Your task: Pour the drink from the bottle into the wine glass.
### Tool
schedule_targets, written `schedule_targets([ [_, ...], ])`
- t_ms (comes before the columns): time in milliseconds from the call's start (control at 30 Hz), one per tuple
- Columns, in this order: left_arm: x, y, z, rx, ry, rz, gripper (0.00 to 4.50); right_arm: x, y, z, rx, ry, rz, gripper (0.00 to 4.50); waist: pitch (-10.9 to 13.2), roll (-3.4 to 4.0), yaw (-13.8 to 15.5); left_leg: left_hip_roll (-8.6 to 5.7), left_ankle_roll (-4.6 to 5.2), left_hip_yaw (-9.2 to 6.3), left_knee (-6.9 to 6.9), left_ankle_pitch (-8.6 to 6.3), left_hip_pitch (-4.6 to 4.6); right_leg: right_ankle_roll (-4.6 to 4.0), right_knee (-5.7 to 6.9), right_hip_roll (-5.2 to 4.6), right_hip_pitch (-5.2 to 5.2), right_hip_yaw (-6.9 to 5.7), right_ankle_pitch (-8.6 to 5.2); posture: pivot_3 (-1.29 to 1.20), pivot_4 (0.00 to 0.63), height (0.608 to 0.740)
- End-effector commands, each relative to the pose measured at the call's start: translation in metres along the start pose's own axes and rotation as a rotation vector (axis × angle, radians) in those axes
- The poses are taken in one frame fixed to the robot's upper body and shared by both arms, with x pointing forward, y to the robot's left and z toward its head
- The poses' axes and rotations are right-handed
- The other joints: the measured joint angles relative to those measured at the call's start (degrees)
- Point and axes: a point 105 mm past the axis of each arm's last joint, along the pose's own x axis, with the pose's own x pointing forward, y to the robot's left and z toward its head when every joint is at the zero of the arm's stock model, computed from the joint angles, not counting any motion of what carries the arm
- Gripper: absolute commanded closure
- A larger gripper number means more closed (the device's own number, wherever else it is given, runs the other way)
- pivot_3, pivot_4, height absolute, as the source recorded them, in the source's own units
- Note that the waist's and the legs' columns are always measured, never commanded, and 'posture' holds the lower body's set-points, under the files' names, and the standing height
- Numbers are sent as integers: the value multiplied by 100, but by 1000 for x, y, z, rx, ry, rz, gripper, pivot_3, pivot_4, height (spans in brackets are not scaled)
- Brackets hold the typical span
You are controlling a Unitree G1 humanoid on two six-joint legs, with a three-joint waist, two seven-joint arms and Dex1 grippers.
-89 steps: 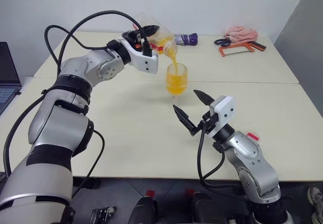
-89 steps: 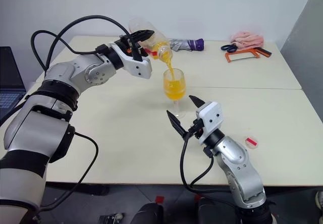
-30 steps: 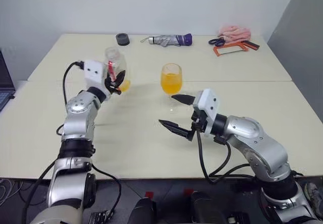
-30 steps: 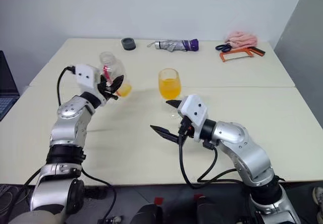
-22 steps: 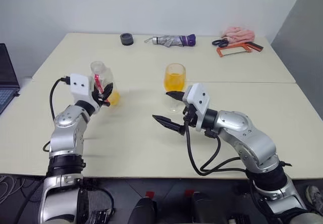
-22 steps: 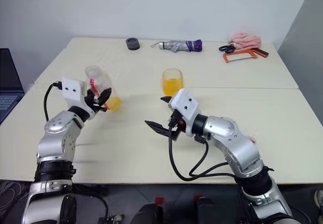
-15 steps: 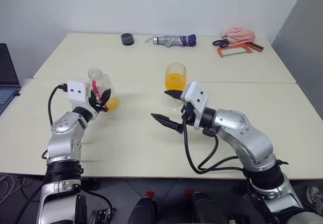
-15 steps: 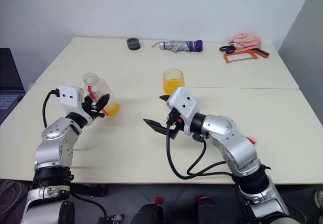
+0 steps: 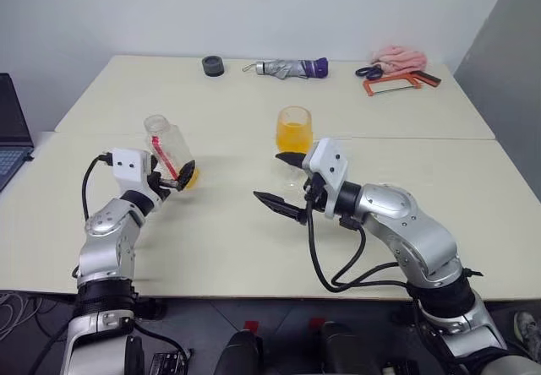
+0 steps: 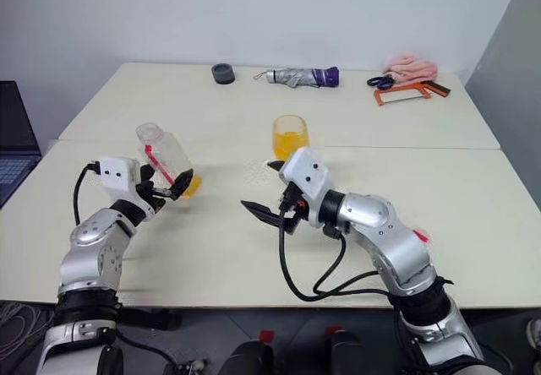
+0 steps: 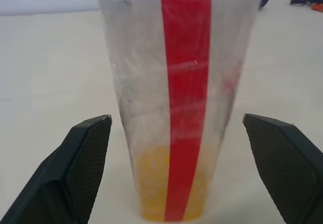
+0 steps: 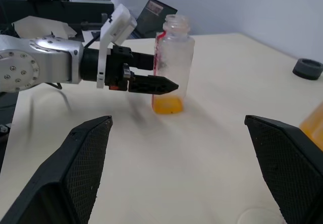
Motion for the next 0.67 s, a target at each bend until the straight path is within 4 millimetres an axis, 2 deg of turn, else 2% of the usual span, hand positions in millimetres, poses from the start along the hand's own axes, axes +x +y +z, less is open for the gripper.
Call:
schedule_targets([
  [33, -9, -4, 16, 44, -69, 5, 31, -12, 0, -5, -44, -39, -45, 0, 0, 0, 6, 0, 0, 1, 0, 0, 0, 0, -1, -2, 1, 0, 0, 0, 150, 740],
  [233, -32, -3, 9, 67, -38, 111, 31, -45, -28, -37, 47, -126, -370, 0, -1, -1, 29, 6, 0, 8, -10, 0, 8, 0, -5, -3, 5, 7, 0, 0, 150, 740],
  [467, -50, -18, 4, 84, -42, 162, 31, -80, -61, -89, 35, -61, -721, 0, -2, -2, 56, 4, 0, 25, -29, 0, 29, 1, -9, -1, 13, 17, 0, 0, 150, 740],
  [567, -53, -19, 4, 72, -54, 178, 31, -87, -72, -96, 86, -85, -813, 0, -1, -2, 61, 5, -1, 27, -32, 1, 29, 1, -10, -1, 13, 18, 0, 0, 150, 740],
  [667, -55, -19, 6, 83, -70, 181, 31, -87, -75, -98, 89, -93, -816, 0, -1, -2, 61, 6, -1, 29, -33, 0, 29, 1, -12, 3, 13, 21, 0, 0, 150, 740],
])
